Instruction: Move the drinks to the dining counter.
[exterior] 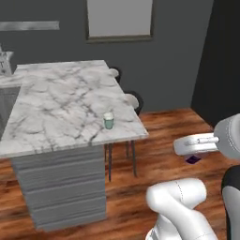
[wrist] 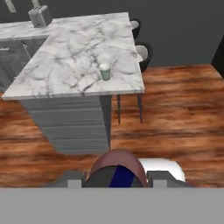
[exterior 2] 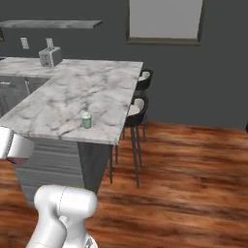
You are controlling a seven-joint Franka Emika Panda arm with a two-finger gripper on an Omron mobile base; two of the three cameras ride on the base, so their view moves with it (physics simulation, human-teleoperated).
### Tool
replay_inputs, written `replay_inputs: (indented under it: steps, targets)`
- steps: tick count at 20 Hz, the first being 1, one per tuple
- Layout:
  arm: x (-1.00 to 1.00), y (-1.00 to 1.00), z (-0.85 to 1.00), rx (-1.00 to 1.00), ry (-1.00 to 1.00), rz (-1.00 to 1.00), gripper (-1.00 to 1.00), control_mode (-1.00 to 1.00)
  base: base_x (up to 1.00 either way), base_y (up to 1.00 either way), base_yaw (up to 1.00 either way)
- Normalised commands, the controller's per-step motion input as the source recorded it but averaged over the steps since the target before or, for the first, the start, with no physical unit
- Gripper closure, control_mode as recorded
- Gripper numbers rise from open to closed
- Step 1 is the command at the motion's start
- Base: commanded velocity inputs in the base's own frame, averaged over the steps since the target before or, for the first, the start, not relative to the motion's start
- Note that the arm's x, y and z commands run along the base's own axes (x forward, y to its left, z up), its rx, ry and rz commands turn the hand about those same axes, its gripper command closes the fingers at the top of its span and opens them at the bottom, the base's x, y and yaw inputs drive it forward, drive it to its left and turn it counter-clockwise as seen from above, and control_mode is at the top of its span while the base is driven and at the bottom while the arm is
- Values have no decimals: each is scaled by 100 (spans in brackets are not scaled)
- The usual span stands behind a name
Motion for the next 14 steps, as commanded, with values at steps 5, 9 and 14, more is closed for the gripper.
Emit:
replay_inputs:
  steps: [5, 9, 14]
  targets:
    - [0, 0, 0, 0, 0, 0, 100, 100, 87, 100, 29]
    - [0, 0, 0, 0, 0, 0, 100, 100, 90, 98, 15]
    - [0, 0, 0, 0, 0, 0, 100, 100, 73, 20, 7]
